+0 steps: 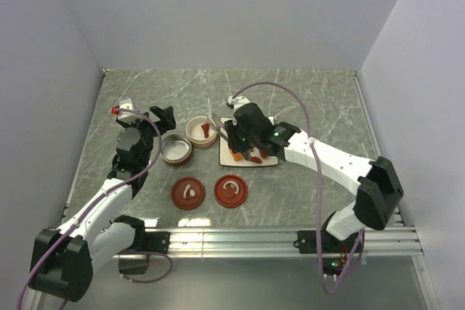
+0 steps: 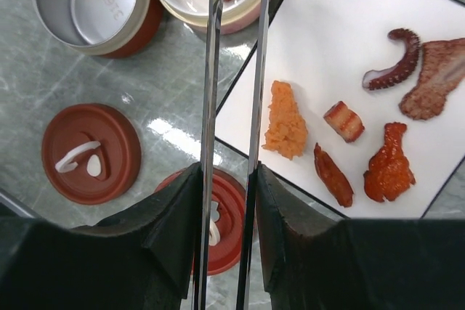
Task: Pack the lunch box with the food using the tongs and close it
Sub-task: Pick up the food using the clamp
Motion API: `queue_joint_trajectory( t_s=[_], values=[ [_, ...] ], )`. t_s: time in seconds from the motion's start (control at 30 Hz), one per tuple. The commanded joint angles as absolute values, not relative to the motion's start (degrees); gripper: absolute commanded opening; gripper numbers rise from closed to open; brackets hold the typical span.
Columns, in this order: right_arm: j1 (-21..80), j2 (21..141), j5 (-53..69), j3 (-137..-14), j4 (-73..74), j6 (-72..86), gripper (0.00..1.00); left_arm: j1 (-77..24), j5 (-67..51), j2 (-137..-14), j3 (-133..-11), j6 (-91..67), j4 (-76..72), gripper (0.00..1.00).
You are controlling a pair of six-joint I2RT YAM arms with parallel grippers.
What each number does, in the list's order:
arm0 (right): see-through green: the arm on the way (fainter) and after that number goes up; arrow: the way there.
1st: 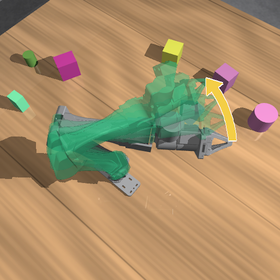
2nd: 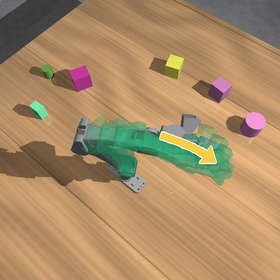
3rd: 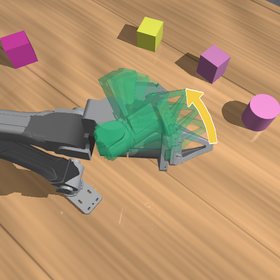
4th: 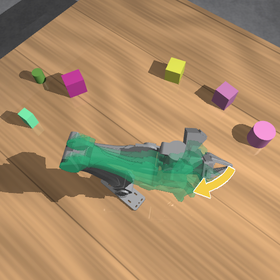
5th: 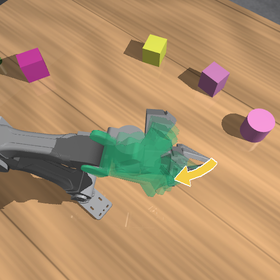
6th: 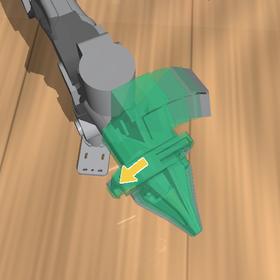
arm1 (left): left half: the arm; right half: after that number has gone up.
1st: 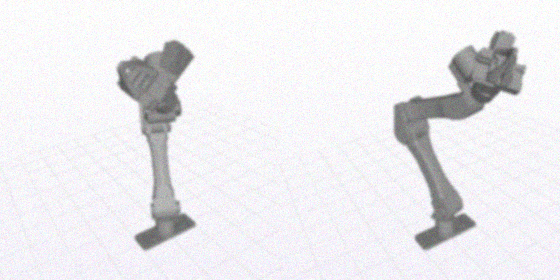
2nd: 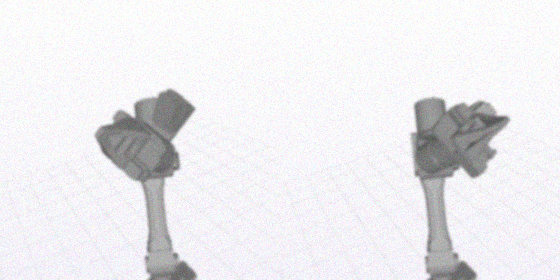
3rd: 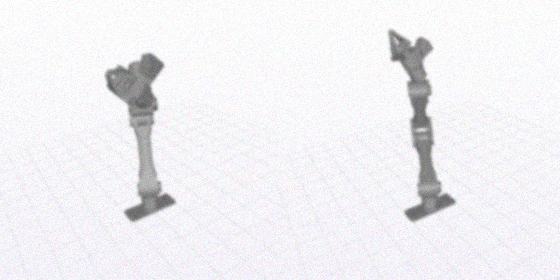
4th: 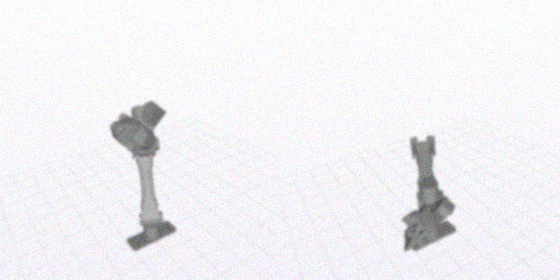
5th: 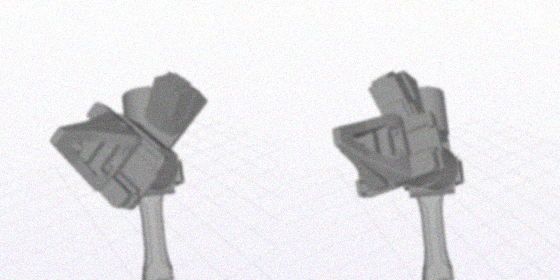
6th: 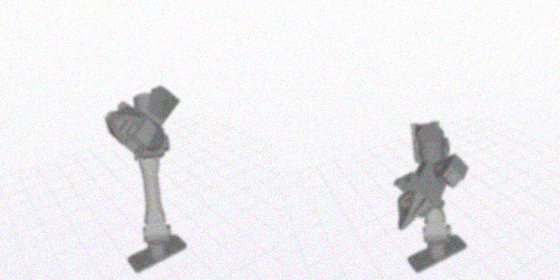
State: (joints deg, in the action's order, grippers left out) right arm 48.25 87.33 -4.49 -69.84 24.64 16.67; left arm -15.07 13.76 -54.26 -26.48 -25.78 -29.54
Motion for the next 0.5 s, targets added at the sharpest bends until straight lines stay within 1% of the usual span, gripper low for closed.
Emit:
queue_joint_trajectory(
  t_s=[0.0, 0.33, 0.47],
  values=[
    [48.4, 80.1, -7.3, -67.4, 23.6, 18.4, 0.41, -14.8, 13.1, -54.1, -27.5, -25.8, -31.7, 1.00],
    [50.8, 68.9, -12.7, -54.2, 27.8, 27.8, 0.42, -14.5, 12.5, -53.0, -27.2, -26.2, -31.6, 0.99],
    [51.5, 63.5, -12.3, -49.2, 27.6, 30.8, 0.42, -14.4, 12.1, -52.5, -26.9, -26.2, -31.7, 0.99]
  ],
)
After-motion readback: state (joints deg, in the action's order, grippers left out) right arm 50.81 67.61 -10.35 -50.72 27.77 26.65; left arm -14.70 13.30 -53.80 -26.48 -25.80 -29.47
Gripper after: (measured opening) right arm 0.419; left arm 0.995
